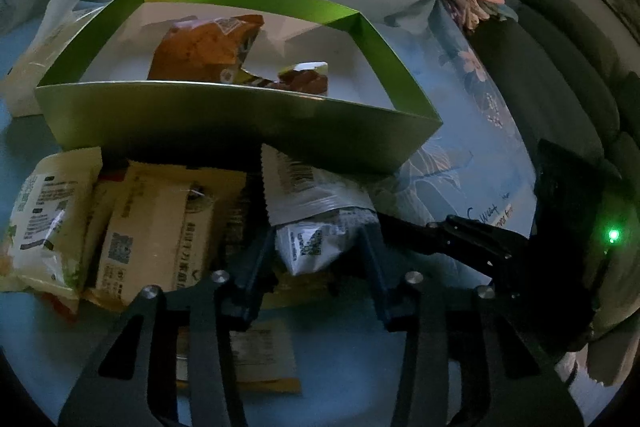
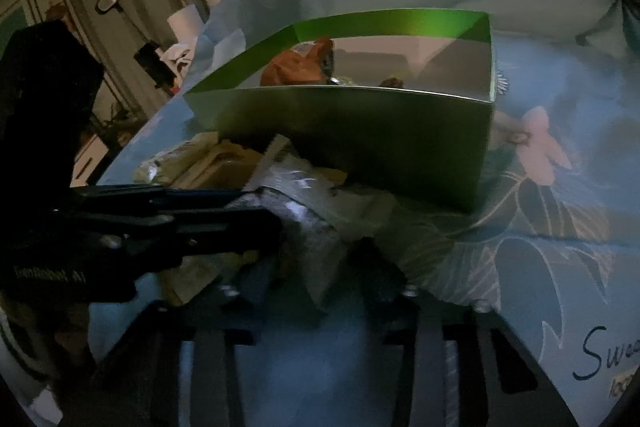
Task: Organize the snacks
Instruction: 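Grasp the white packet with the left gripper and drop it into the box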
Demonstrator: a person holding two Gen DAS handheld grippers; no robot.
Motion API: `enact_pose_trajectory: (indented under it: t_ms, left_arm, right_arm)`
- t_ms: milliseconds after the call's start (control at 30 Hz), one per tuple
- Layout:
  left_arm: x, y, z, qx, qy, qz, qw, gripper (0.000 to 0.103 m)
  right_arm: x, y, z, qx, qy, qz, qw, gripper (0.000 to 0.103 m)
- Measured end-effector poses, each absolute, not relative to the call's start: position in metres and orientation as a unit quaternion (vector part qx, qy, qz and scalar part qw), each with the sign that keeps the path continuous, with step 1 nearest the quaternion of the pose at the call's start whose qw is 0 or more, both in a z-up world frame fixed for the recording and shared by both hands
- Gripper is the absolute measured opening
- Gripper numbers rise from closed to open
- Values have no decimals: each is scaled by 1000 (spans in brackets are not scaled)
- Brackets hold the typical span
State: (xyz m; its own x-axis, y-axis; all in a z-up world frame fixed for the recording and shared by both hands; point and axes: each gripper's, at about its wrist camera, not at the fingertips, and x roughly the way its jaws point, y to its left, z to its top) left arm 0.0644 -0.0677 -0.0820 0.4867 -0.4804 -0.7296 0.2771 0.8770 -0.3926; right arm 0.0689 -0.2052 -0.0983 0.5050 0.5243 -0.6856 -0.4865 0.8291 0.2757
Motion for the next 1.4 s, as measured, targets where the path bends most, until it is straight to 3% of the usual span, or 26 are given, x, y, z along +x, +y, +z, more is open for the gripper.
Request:
enact_pose_trajectory:
  t_ms: [200,500,600,1133,1400]
  left_arm:
    - [56,-70,-76,-97,450,-222,860,38]
    - [39,-65,-51,-87,424,-225,873,31]
    - [39,-70,-44,-83,419,-233,874,22]
    - [88,-71,1,-36,365,-231,901,22]
    - [150,-67,-10,-76,396,-224,887,22]
  right_arm:
    - [62,-203,-93,28,385,299,872,23]
    - [40,-206,-59,33,324,316,891,21]
    - [41,-208,-53,36,317,316,893,21]
    - [79,-204,-9,23,252,312,916,20]
    - [143,-200,-16,38,281,294,913,20]
